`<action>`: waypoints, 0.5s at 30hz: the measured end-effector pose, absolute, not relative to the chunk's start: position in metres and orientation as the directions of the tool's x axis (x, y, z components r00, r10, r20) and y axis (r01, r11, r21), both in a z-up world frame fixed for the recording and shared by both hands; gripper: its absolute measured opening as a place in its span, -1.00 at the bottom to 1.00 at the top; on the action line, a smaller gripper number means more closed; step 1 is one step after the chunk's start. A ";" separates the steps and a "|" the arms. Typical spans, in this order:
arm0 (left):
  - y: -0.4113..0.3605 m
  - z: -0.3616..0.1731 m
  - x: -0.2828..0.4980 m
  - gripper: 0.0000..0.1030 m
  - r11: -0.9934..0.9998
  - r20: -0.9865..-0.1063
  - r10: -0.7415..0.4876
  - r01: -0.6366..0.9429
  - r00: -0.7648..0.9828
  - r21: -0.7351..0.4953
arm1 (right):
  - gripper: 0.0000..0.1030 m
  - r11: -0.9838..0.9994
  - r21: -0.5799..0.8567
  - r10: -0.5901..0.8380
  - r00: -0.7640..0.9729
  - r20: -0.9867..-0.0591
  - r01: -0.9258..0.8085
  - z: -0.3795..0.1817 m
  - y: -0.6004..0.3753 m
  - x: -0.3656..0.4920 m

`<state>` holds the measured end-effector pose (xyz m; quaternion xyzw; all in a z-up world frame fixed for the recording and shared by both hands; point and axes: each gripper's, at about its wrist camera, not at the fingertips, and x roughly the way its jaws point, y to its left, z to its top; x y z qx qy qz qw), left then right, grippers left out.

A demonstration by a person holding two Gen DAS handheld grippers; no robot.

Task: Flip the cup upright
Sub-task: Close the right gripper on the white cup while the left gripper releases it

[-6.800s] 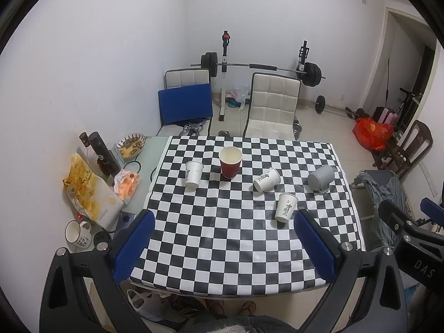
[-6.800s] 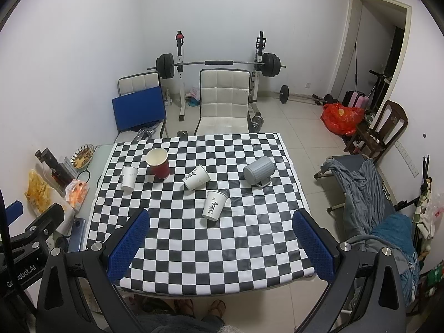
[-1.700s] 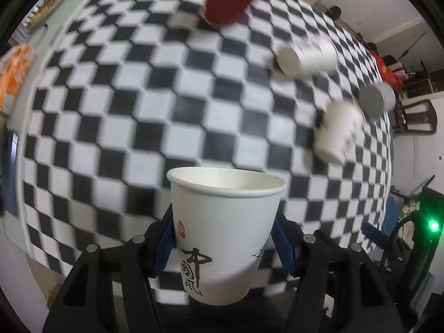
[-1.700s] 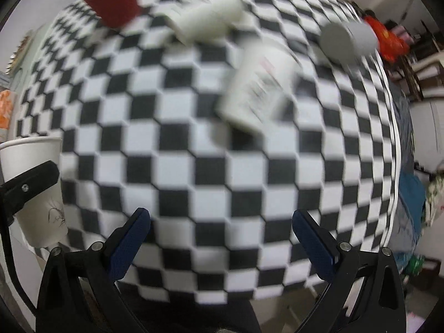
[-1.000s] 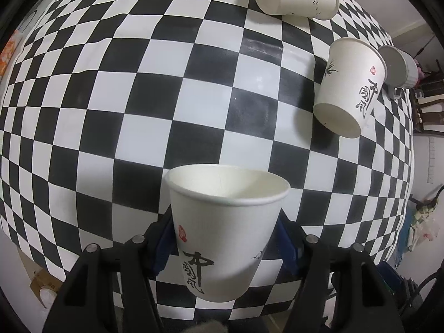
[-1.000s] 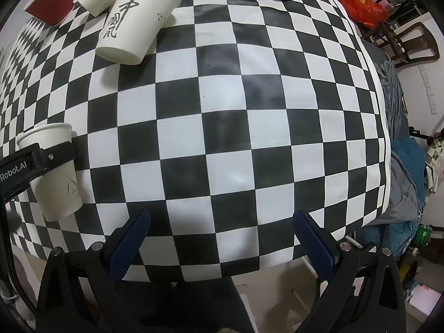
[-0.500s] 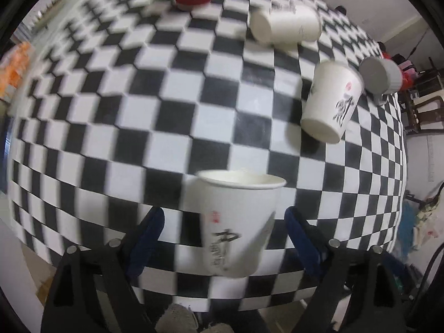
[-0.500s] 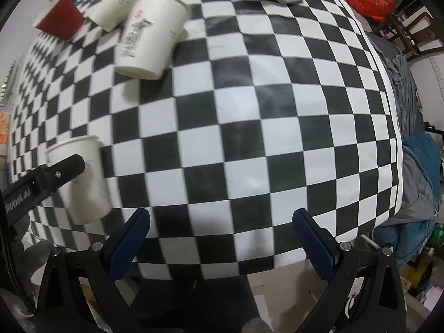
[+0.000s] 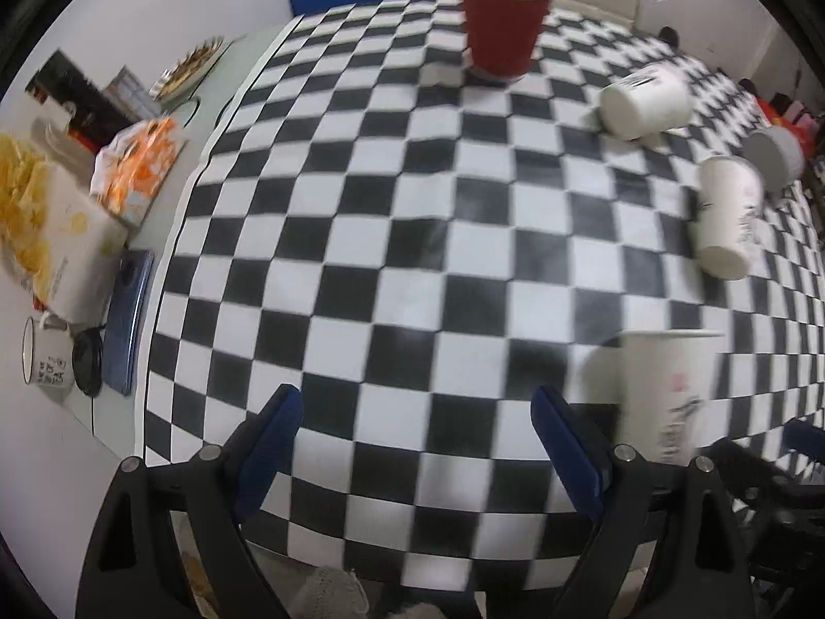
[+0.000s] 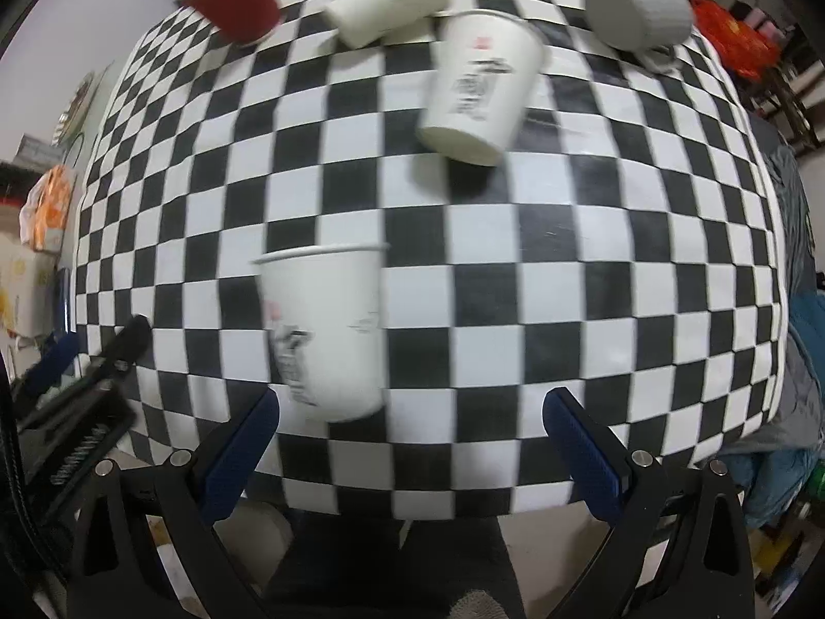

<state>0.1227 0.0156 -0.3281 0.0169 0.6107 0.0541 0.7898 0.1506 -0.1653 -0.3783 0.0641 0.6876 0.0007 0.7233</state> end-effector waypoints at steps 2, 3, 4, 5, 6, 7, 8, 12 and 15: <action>0.025 -0.338 0.124 0.76 0.991 -0.966 0.125 -0.072 0.225 0.112 | 1.00 0.993 0.090 0.086 0.050 -0.995 0.074 -0.381 -0.154 0.155; 0.030 -0.342 0.123 0.76 0.990 -0.967 0.134 -0.074 0.218 0.121 | 1.00 0.993 0.092 0.089 0.044 -0.995 0.073 -0.383 -0.150 0.159; 0.033 -0.347 0.124 0.76 0.989 -0.968 0.139 -0.079 0.209 0.125 | 1.00 0.993 0.097 0.095 0.035 -0.995 0.071 -0.385 -0.146 0.163; 0.037 -0.352 0.125 0.76 0.988 -0.969 0.144 -0.084 0.199 0.130 | 1.00 0.992 0.104 0.103 0.023 -0.994 0.070 -0.388 -0.142 0.167; 0.039 -0.356 0.126 0.76 0.988 -0.971 0.144 -0.087 0.192 0.129 | 0.99 0.992 0.108 0.107 0.015 -0.994 0.069 -0.390 -0.140 0.171; 0.040 -0.360 0.128 0.76 0.988 -0.972 0.143 -0.090 0.187 0.128 | 0.97 0.991 0.115 0.115 0.008 -0.993 0.064 -0.391 -0.137 0.174; 0.043 -0.362 0.128 0.76 0.988 -0.973 0.142 -0.094 0.180 0.127 | 0.89 0.991 0.120 0.121 -0.001 -0.993 0.057 -0.393 -0.133 0.179; 0.046 -0.367 0.131 0.76 0.989 -0.976 0.128 -0.090 0.174 0.113 | 0.69 0.991 0.126 0.127 -0.039 -0.991 0.044 -0.403 -0.126 0.196; 0.045 -0.368 0.134 0.76 0.991 -0.978 0.116 -0.081 0.174 0.104 | 0.63 0.994 0.109 0.111 -0.067 -0.992 0.031 -0.411 -0.123 0.214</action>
